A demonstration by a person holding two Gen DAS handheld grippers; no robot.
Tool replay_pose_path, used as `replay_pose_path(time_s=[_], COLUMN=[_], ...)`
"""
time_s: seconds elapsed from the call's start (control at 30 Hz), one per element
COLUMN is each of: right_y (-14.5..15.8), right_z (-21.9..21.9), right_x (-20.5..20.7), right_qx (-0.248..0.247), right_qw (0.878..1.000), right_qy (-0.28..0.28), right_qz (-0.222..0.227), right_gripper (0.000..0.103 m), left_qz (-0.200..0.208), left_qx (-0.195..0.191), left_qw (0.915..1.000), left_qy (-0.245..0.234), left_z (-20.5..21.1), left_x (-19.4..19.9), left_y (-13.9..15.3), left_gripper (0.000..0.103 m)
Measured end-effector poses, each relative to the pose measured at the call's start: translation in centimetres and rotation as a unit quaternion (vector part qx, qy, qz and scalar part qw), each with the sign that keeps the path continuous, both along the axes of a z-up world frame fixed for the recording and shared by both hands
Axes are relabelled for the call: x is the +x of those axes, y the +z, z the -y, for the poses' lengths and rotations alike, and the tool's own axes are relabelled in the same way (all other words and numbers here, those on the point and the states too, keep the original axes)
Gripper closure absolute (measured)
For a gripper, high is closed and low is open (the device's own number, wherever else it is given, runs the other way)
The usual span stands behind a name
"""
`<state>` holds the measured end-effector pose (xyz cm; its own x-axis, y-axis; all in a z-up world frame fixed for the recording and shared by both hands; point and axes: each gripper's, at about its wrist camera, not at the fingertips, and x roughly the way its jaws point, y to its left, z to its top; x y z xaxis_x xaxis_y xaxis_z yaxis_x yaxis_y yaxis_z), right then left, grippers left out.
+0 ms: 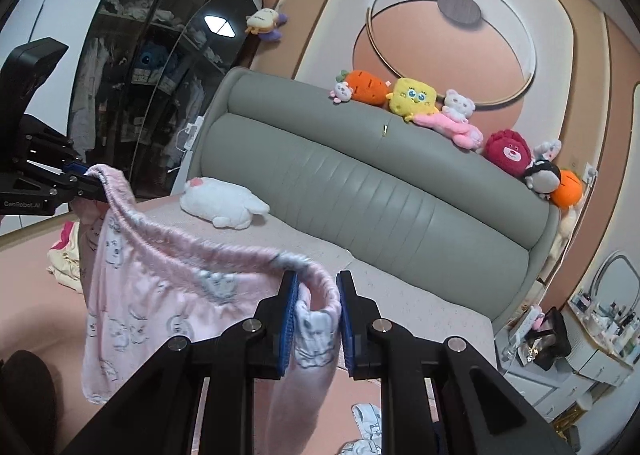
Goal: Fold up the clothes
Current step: 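Lift the pink pants by the waistband with both tools, stretching it open, then shake out the pants and lower them flat onto the bed with both tools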
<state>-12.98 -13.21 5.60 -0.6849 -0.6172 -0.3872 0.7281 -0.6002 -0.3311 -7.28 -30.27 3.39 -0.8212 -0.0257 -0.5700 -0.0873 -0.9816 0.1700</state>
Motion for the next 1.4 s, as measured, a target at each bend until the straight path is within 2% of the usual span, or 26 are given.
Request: replay_pose_path(time_s=[0.13, 0.2, 0.33, 0.43, 0.53, 0.57, 0.6, 0.63, 0.67, 0.7, 0.8, 0.93, 1.03, 1.1, 1.17, 1.33, 1.37, 1.4], right_y=[-2.7, -4.5, -6.7, -7.5, -8.4, -9.1, -10.0, -11.0, -12.0, -13.1, -15.6, -18.4, -20.6, -22.5, -24.2, -25.8, -25.9, -25.9], right_z=[1.5, 2.1, 2.8, 3.6, 4.0, 4.0, 4.0, 3.9, 3.8, 3.5, 3.0, 2.7, 3.7, 5.1, 6.7, 8.3, 8.6, 8.9], right_x=[-2.3, -3.4, -5.6, -8.0, -9.6, -9.6, -9.4, -9.2, -8.9, -8.1, -5.4, 0.2, 3.4, 4.4, 4.6, 5.9, 6.0, 5.9], right_qx=[0.019, 0.019, 0.012, 0.018, 0.023, 0.034, 0.043, 0.052, 0.058, 0.058, 0.046, 0.031, 0.048, 0.077, 0.126, 0.136, 0.139, 0.145], right_qw=[0.999, 0.998, 0.997, 0.995, 0.987, 0.985, 0.984, 0.983, 0.981, 0.981, 0.981, 0.988, 0.991, 0.991, 0.988, 0.989, 0.989, 0.988], right_qy=[0.003, 0.009, -0.001, 0.003, 0.063, 0.078, 0.088, 0.099, 0.108, 0.114, 0.111, 0.098, 0.095, 0.089, 0.070, 0.055, 0.055, 0.056], right_qz=[0.040, 0.063, 0.080, 0.101, 0.148, 0.154, 0.151, 0.149, 0.147, 0.148, 0.150, 0.119, 0.082, 0.061, 0.062, 0.021, 0.015, 0.019], right_gripper=[0.085, 0.086, 0.090, 0.090, 0.088, 0.084, 0.067, 0.036, 0.024, 0.021, 0.021, 0.021, 0.021, 0.021, 0.021, 0.023, 0.026, 0.059], left_qz=[0.030, 0.038, 0.058, 0.069, 0.075, 0.074, 0.073, 0.072, 0.073, 0.074, 0.078, 0.079, 0.078, 0.077, 0.078, 0.079, 0.079, 0.079], left_qx=[0.022, 0.014, -0.013, -0.009, 0.004, -0.002, -0.007, -0.013, -0.019, -0.023, -0.028, -0.017, -0.019, -0.019, -0.011, -0.010, -0.009, -0.008], left_qw=[0.9993, 0.9992, 0.9981, 0.9975, 0.9971, 0.9970, 0.9968, 0.9966, 0.9965, 0.9962, 0.9960, 0.9964, 0.9964, 0.9964, 0.9964, 0.9963, 0.9963, 0.9963], left_qy=[-0.001, -0.002, -0.015, -0.013, -0.016, -0.024, -0.032, -0.037, -0.038, -0.038, -0.035, -0.027, -0.029, -0.031, -0.032, -0.032, -0.032, -0.032], left_z=[0.4, 0.0, -0.6, -0.2, 0.1, -0.2, -0.5, -0.8, -1.1, -1.2, -1.6, -1.9, -2.4, -2.7, -2.8, -3.0, -3.0, -3.1], left_x=[-2.4, -3.2, -5.2, -7.2, -8.3, -8.3, -8.2, -8.2, -8.2, -8.2, -8.3, -8.2, -7.7, -7.3, -6.9, -6.5, -6.5, -6.4], left_y=[-1.8, -2.7, -4.2, -4.5, -4.6, -4.6, -4.6, -4.6, -4.5, -4.5, -4.4, -4.2, -4.0, -3.7, -3.5, -3.1, -3.1, -3.1], left_gripper=[0.096, 0.096, 0.096, 0.096, 0.096, 0.096, 0.096, 0.096, 0.096, 0.096, 0.096, 0.096, 0.096, 0.096, 0.096, 0.096, 0.096, 0.096])
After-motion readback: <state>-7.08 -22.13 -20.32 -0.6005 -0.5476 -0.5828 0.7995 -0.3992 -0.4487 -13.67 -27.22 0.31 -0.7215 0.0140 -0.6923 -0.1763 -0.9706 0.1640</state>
